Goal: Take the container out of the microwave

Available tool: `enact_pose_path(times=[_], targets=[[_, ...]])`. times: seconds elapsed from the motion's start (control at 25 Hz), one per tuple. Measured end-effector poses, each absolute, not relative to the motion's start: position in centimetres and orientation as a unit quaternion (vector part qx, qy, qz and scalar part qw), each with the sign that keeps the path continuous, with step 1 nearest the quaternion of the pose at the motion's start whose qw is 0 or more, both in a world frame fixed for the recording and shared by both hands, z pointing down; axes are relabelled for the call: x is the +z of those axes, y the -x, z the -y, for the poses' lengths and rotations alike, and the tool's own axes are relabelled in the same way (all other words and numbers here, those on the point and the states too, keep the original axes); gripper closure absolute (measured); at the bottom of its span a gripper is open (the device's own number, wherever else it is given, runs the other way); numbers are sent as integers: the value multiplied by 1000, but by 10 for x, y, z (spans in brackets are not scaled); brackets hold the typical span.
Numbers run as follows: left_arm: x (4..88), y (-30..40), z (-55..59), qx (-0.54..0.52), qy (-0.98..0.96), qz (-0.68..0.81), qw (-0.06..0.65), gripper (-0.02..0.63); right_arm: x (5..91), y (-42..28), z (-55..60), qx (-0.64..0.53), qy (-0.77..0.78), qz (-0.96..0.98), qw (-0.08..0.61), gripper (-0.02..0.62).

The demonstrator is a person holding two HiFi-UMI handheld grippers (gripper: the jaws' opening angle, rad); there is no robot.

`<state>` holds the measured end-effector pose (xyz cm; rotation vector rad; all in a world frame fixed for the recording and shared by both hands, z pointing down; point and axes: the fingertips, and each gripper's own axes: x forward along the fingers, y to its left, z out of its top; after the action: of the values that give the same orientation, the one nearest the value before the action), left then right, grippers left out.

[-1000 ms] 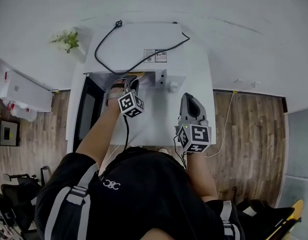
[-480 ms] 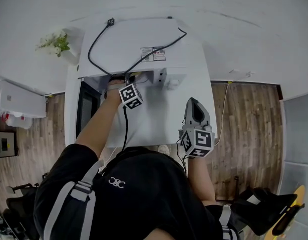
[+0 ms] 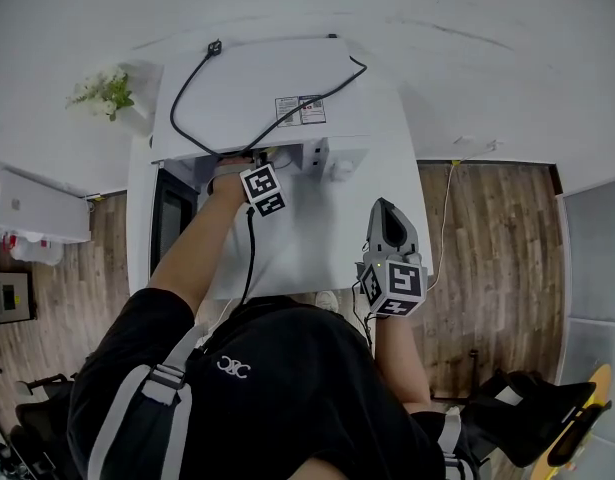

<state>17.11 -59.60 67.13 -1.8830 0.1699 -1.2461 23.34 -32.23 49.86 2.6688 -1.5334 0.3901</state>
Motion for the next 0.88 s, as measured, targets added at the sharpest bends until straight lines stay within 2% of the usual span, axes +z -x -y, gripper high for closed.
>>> enact_pose_path(times=[0.88], targets=[[625, -99, 544, -521, 748, -69, 407, 538, 497, -203, 356, 123, -801, 586, 6, 591]])
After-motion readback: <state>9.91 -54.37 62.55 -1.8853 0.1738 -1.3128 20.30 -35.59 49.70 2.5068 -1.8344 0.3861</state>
